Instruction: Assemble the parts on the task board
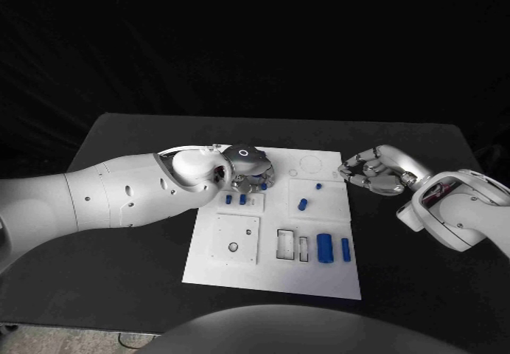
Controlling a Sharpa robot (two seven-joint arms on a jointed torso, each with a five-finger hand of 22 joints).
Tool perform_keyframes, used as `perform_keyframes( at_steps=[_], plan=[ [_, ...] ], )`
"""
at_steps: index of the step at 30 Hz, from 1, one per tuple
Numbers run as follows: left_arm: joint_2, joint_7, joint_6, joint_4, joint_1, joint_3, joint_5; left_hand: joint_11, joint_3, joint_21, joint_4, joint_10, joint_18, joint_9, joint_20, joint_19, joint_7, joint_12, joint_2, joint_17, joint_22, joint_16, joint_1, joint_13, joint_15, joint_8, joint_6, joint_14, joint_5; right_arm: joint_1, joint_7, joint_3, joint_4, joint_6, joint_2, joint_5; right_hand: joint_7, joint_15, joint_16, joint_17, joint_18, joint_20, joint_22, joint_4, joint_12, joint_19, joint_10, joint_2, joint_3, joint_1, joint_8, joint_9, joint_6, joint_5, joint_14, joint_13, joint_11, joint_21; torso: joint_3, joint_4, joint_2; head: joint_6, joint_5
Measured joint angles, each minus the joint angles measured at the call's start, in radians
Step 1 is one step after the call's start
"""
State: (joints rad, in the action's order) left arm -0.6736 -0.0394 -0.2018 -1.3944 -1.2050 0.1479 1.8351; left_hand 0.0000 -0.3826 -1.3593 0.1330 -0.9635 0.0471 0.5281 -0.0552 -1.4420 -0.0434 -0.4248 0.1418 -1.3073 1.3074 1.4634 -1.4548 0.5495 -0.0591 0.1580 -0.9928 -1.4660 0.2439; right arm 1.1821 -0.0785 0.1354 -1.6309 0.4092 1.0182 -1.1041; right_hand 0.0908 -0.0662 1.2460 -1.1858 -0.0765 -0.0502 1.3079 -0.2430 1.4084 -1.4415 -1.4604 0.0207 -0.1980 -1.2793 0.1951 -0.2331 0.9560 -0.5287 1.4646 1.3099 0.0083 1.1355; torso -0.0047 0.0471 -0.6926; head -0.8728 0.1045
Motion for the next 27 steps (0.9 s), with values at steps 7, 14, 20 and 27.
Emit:
perform_keyframes(
  at_steps=[7, 14, 20, 27],
  plan=[
    [-0.004, -0.001, -0.02, 0.0, 0.0, -0.001, -0.013, 0.0, -0.004, 0.0, -0.015, -0.054, 0.0, 0.012, 0.0, 0.0, -0.009, 0.012, -0.001, 0.003, 0.0, -0.025, 0.001, -0.014, -0.004, 0.027, -0.062, 0.004, 0.0, -0.002, 0.001, 0.0, 0.002, -0.003, 0.001, 0.0, 0.0, 0.0, 0.0, 0.0, 0.0, 0.0, 0.0, 0.0, 0.0, 0.0, 0.0, 0.0, 0.0, 0.0, 0.0, 0.0, 0.0, 0.0, 0.0, 0.0, 0.0, 0.0, -0.0005, -0.0005, 0.0, 0.0, 0.0],
    [-0.032, 0.0, -0.029, -0.011, 0.002, -0.018, -0.024, -0.001, -0.007, 0.002, -0.021, -0.094, 0.0, 0.012, 0.0, 0.0, -0.009, 0.072, -0.001, 0.033, 0.0, -0.04, 0.001, -0.057, -0.007, 0.03, -0.08, 0.007, 0.002, -0.002, 0.003, 0.0, 0.003, -0.005, 0.003, 0.001, 0.004, 0.0, 0.0, 0.001, 0.0, 0.0, 0.0, 0.0, 0.001, 0.0, 0.0, 0.0, 0.0, 0.0, 0.0, -0.001, 0.004, 0.0, 0.0, 0.001, 0.0, -0.005, -0.0005, 0.0, -0.001, 0.0, 0.0],
    [-0.077, 0.008, -0.029, -0.043, -0.022, -0.03, -0.031, -0.001, -0.007, 0.011, -0.021, -0.094, 0.0, 0.014, 0.0, 0.0, -0.01, 0.099, -0.003, 0.042, 0.0, -0.046, 0.012, -0.074, -0.007, 0.023, -0.081, 0.007, 0.002, -0.002, 0.008, 0.0, 0.004, -0.008, 0.004, 0.001, 0.004, 0.0, 0.0, 0.001, 0.0, 0.0, 0.0, 0.0, -0.003, 0.0, 0.0, 0.0, 0.0, 0.0, 0.0, -0.001, 0.004, 0.0, 0.0, 0.001, 0.0, -0.005, 0.0001, 0.0, 0.0, 0.0, 0.002],
    [-0.124, 0.023, -0.025, -0.077, -0.036, -0.032, -0.038, -0.001, -0.007, 0.017, -0.021, -0.094, 0.0, 0.014, 0.003, 0.004, -0.006, 0.111, -0.007, 0.051, 0.001, -0.049, 0.016, -0.082, -0.004, 0.019, -0.085, 0.011, 0.002, -0.002, 0.012, 0.0, 0.005, -0.013, 0.003, 0.001, 0.004, 0.0, 0.0, 0.001, 0.0, 0.0, 0.0, 0.0, -0.003, 0.0, 0.0, 0.0, 0.0, 0.0, 0.0, -0.001, 0.004, 0.0, 0.0, 0.001, 0.0, -0.005, 0.0014, -0.0012, 0.002, 0.0, 0.003]
  ],
)
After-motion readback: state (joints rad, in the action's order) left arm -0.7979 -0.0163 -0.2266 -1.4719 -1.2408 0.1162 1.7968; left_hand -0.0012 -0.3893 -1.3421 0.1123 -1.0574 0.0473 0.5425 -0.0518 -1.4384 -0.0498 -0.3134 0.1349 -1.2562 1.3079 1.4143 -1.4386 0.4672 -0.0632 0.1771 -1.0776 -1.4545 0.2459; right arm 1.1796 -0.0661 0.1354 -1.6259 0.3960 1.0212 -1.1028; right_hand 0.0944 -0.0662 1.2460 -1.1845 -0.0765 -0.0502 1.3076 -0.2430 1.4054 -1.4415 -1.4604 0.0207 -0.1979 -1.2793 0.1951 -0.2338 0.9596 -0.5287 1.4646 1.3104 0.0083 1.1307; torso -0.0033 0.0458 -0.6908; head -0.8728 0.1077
